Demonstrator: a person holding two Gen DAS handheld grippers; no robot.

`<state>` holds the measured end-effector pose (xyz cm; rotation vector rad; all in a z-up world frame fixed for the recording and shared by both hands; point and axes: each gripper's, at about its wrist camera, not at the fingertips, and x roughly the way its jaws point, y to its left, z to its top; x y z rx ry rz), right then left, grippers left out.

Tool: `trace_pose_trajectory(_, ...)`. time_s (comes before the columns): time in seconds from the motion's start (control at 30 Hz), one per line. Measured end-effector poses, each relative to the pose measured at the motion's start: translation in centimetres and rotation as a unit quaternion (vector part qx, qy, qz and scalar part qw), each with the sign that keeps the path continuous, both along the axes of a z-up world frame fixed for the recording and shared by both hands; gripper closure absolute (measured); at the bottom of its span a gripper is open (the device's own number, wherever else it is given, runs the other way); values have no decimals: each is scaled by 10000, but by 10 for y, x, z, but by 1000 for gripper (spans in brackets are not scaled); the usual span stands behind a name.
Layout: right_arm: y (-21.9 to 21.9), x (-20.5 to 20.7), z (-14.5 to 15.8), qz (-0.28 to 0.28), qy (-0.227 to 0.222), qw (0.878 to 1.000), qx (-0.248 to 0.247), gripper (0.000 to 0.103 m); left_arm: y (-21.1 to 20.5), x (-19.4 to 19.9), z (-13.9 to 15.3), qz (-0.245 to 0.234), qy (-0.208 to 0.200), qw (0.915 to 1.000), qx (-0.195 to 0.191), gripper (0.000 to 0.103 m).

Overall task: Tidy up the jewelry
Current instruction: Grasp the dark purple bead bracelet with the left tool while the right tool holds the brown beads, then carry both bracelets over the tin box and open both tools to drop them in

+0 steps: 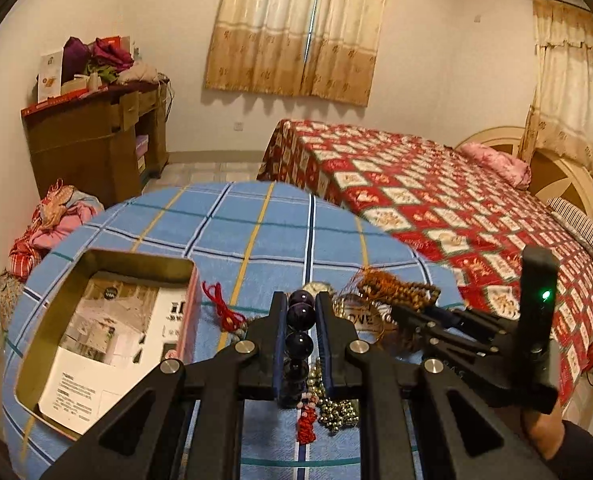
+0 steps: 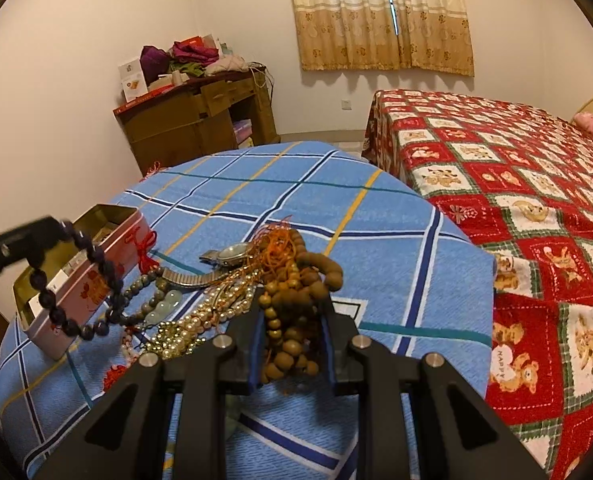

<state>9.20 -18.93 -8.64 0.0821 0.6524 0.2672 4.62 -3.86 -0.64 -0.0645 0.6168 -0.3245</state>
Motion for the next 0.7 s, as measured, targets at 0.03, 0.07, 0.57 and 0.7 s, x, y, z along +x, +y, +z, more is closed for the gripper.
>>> trace_pose_trajectory(0.03, 0, -1, 0, 13, -4, 10000, -9, 77, 3, -1, 3, 2, -22, 10000, -28, 89)
trace_pose_trajectory(0.07, 0, -1, 2, 25, -22, 10000, -10, 77, 5, -2, 6, 13, -55, 10000, -58, 89)
trace_pose_trajectory(0.57, 12, -20, 49, 323, -412, 9982, 301, 77, 36, -10, 24, 187, -251, 9994, -173, 89)
trace_pose_trajectory(0.7, 33, -17, 56, 647, -361, 9967, 322, 77, 48, -11, 27, 255, -256, 9992, -154, 89)
